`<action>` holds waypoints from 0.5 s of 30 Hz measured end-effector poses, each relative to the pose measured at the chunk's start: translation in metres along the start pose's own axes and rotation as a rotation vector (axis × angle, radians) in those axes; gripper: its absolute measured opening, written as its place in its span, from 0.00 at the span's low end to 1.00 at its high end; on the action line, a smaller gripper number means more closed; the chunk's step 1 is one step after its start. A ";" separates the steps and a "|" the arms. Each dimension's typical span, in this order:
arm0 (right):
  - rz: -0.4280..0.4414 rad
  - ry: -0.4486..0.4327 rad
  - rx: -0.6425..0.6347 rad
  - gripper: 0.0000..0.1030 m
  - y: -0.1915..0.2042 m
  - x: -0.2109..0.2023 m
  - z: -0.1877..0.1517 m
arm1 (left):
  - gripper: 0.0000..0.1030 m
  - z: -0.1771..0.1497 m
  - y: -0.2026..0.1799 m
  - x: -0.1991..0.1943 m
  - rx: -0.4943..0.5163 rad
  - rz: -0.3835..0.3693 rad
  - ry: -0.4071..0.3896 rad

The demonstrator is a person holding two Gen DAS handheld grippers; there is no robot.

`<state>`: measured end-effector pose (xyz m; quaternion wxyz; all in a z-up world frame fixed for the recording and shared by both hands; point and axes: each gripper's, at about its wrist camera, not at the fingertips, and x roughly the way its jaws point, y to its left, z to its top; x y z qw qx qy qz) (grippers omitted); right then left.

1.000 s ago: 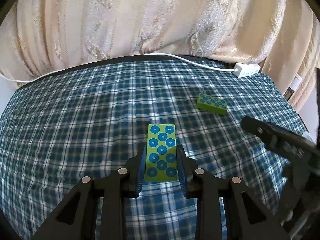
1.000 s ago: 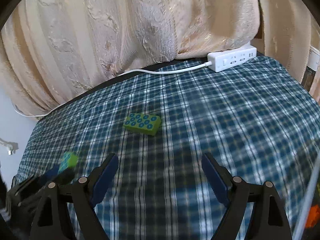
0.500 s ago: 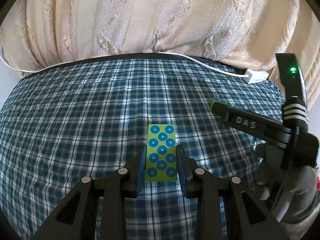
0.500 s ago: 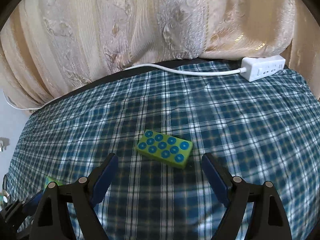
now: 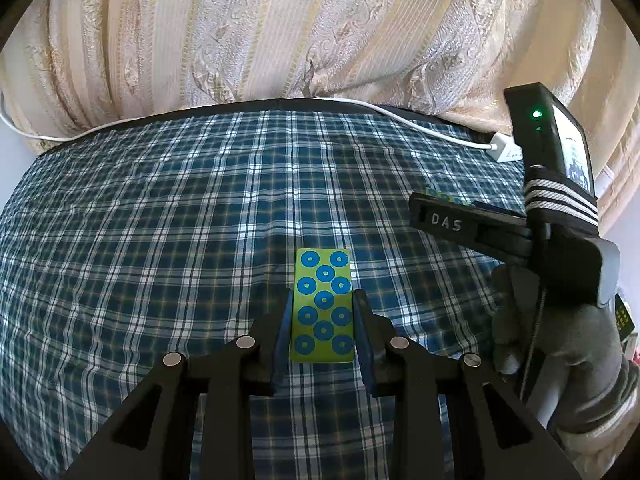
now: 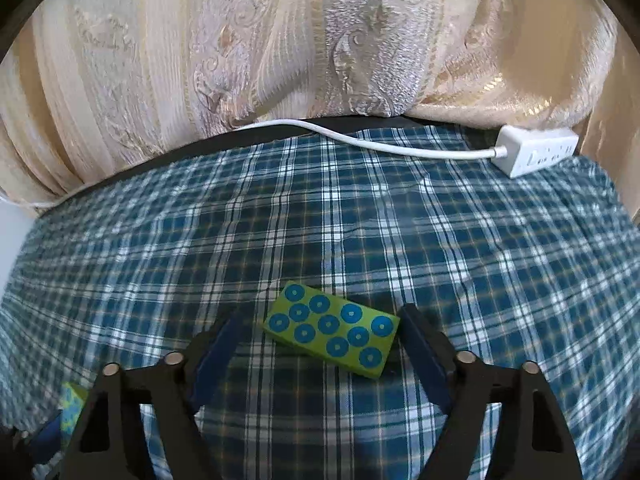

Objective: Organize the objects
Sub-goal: 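Carry both green dotted bricks over to the clear bowl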

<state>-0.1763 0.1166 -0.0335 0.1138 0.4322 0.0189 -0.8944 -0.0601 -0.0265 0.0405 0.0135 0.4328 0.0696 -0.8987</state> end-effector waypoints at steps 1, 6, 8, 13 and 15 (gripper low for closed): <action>-0.013 0.000 -0.015 0.68 0.002 0.000 0.000 | 0.29 0.000 0.000 0.000 0.000 0.000 0.000; -0.011 0.001 -0.031 0.67 0.003 -0.001 -0.001 | 0.29 0.000 0.000 -0.001 0.004 -0.003 -0.003; -0.006 0.001 -0.034 0.67 0.003 -0.004 -0.004 | 0.29 0.000 -0.001 -0.002 0.006 -0.003 -0.005; -0.002 0.006 -0.029 0.67 -0.002 -0.016 -0.019 | 0.29 -0.001 -0.002 -0.003 0.008 -0.005 -0.008; 0.006 0.010 -0.018 0.67 -0.005 -0.022 -0.024 | 0.29 -0.001 -0.005 -0.006 0.014 -0.009 -0.016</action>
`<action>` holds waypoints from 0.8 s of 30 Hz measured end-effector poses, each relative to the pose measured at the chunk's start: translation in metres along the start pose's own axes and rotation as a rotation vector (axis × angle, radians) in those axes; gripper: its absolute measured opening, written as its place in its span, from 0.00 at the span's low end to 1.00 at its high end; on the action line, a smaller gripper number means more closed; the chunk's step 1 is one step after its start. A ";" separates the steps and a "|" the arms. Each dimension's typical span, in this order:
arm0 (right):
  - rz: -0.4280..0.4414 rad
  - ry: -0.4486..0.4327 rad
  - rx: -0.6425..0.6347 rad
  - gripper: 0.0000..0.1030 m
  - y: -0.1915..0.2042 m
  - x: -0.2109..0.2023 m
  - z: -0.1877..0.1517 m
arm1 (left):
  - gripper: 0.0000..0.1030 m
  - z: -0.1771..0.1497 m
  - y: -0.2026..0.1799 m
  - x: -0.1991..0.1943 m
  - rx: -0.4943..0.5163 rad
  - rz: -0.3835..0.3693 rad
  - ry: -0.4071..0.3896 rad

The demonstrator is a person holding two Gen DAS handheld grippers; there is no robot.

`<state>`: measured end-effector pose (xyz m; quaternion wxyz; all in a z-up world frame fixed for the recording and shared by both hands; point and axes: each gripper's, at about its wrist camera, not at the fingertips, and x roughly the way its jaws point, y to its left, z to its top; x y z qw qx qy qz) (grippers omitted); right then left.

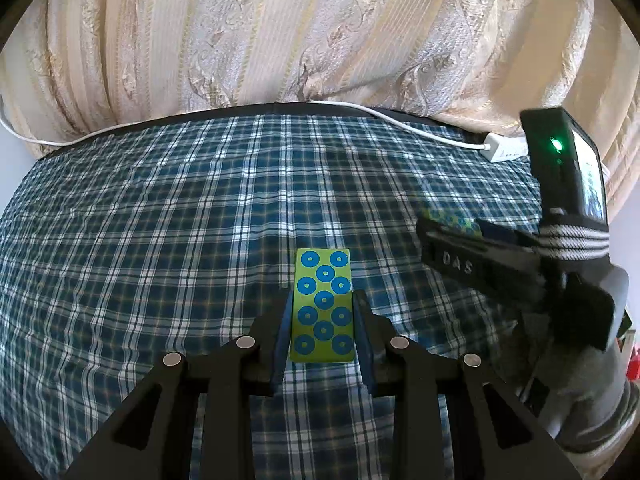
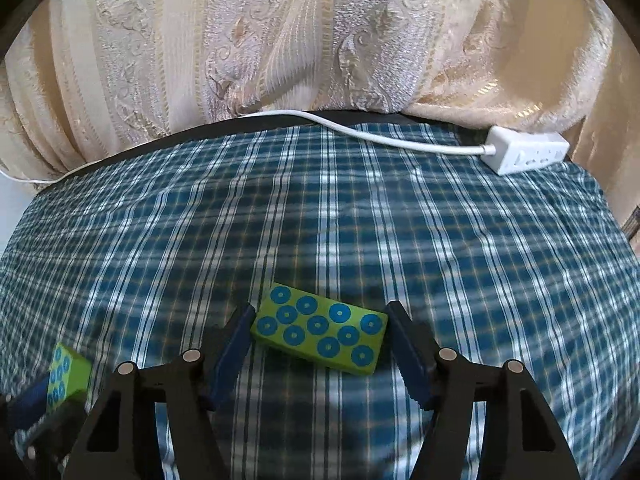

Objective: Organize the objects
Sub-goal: 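Carry both green dotted bricks over to the clear bowl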

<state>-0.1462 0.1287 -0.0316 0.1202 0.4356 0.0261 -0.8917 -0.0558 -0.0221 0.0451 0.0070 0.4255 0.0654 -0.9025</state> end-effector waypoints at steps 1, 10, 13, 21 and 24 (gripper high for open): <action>0.003 0.000 0.008 0.67 -0.002 -0.004 -0.003 | 0.29 0.000 -0.003 -0.002 0.004 -0.004 -0.002; 0.024 -0.029 0.047 0.67 -0.012 -0.043 -0.027 | 0.29 -0.001 -0.015 -0.019 0.021 -0.024 -0.035; 0.031 -0.044 0.062 0.67 -0.015 -0.058 -0.035 | 0.29 -0.002 -0.020 -0.024 0.030 -0.032 -0.047; 0.020 -0.096 0.084 0.67 -0.022 -0.093 -0.053 | 0.29 -0.005 -0.034 -0.037 0.059 -0.053 -0.074; 0.016 -0.109 0.094 0.67 -0.027 -0.104 -0.061 | 0.29 -0.006 -0.040 -0.040 0.075 -0.060 -0.080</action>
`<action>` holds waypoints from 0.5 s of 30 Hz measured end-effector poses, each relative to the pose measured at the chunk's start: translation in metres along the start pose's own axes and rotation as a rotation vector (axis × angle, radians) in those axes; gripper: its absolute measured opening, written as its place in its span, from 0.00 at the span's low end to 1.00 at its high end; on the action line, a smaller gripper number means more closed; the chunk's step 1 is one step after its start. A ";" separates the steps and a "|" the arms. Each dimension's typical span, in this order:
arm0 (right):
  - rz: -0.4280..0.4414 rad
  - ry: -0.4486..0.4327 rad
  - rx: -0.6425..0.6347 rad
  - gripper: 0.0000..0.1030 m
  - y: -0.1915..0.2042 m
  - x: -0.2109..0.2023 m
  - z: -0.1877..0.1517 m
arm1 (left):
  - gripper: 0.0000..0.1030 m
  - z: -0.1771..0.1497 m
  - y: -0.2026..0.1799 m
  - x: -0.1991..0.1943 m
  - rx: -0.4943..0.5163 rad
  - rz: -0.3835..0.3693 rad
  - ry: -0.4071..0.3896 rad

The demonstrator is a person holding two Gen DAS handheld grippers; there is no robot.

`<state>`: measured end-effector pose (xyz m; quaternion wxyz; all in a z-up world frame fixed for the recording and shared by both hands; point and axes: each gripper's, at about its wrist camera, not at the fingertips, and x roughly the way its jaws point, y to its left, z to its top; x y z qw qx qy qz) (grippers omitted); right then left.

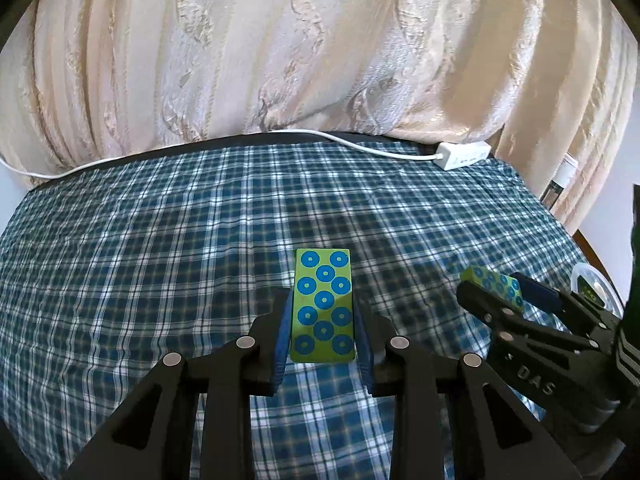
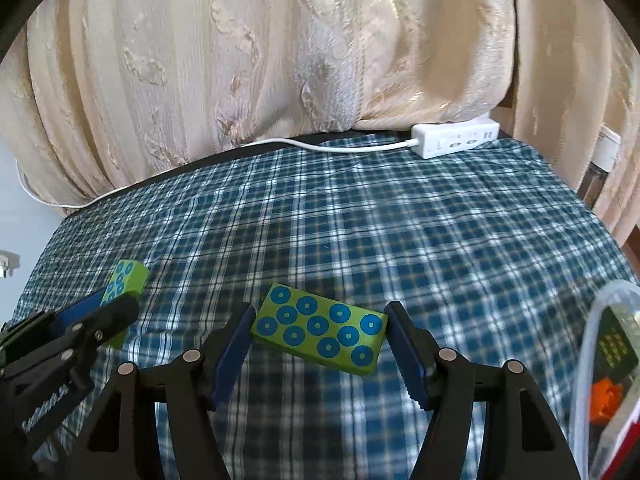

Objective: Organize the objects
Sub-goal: 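Carry both green dotted bricks over to the clear bowl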

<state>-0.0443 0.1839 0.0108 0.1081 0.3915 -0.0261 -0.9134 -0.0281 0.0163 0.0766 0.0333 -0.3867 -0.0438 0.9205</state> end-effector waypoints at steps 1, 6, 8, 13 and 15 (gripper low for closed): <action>0.000 -0.002 0.005 0.67 -0.003 -0.003 -0.002 | 0.29 -0.001 -0.002 -0.001 0.006 -0.002 -0.002; 0.005 -0.026 0.027 0.67 -0.013 -0.023 -0.011 | 0.29 -0.005 -0.018 -0.005 0.049 -0.020 -0.008; 0.007 -0.040 0.032 0.67 -0.017 -0.032 -0.014 | 0.29 -0.007 -0.025 -0.006 0.069 -0.029 -0.007; 0.002 -0.075 0.046 0.67 -0.031 -0.054 -0.022 | 0.29 -0.010 -0.043 -0.010 0.102 -0.054 -0.007; 0.000 -0.089 0.056 0.67 -0.037 -0.062 -0.024 | 0.29 -0.010 -0.051 -0.011 0.111 -0.069 -0.005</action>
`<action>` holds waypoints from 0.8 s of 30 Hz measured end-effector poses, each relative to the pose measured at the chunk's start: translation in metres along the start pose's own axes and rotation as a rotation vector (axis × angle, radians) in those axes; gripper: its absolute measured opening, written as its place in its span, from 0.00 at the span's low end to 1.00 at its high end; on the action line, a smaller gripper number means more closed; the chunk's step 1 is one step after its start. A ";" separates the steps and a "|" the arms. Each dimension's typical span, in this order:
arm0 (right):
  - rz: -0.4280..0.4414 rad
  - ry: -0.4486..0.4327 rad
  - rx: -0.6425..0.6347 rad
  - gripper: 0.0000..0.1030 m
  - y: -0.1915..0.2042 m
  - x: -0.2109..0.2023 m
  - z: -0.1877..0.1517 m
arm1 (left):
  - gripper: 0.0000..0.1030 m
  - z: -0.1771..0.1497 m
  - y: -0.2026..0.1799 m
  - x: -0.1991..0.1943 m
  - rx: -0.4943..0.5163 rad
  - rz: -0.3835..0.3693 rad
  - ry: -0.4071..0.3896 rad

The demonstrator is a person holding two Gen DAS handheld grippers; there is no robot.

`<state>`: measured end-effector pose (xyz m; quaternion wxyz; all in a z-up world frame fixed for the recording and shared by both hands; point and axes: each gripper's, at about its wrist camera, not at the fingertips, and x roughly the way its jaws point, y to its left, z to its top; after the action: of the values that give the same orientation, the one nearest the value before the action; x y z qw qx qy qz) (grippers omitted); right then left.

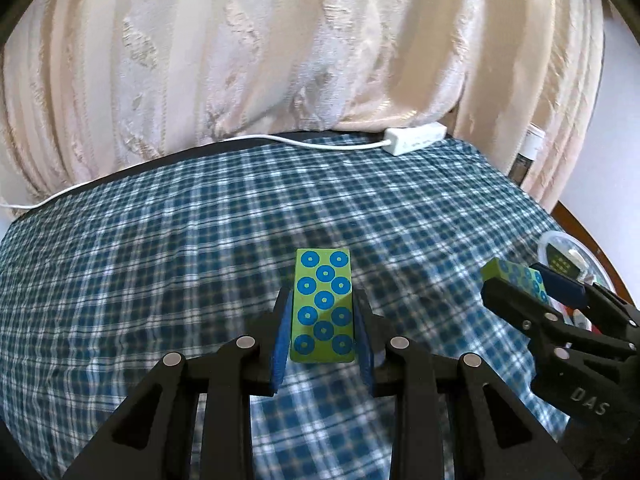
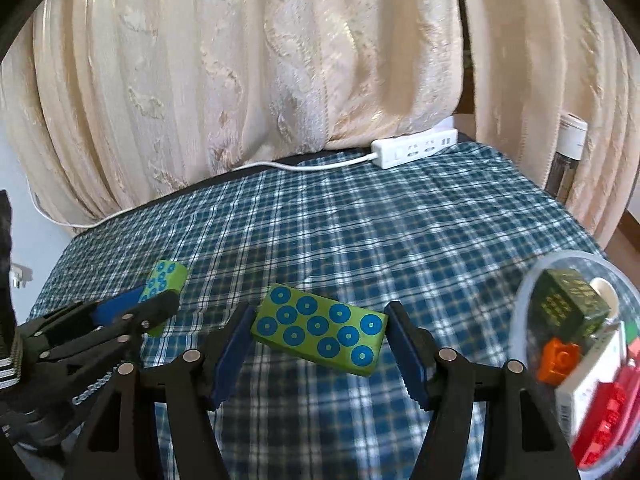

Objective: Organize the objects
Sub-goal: 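Carry both green dotted bricks over to the clear bowl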

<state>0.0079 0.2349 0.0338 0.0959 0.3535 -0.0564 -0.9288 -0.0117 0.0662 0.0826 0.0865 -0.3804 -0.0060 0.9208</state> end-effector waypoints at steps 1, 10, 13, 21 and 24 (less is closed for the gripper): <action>-0.002 -0.010 0.007 0.67 -0.005 -0.006 -0.001 | 0.29 0.000 -0.004 0.000 0.006 -0.008 0.001; -0.066 -0.078 0.088 0.67 -0.060 -0.044 -0.004 | 0.29 0.005 -0.047 -0.001 0.080 -0.064 0.008; -0.101 -0.088 0.117 0.67 -0.083 -0.051 -0.007 | 0.29 0.006 -0.063 -0.002 0.108 -0.075 0.005; -0.176 -0.114 0.193 0.67 -0.141 -0.066 -0.012 | 0.29 0.007 -0.102 0.000 0.167 -0.115 0.015; -0.192 -0.119 0.207 0.67 -0.158 -0.068 -0.014 | 0.29 0.006 -0.119 0.002 0.191 -0.133 0.022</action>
<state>0.0449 0.4033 0.0395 -0.0338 0.3098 -0.1231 -0.9422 0.0012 0.1839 0.0947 0.1830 -0.3793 0.0574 0.9052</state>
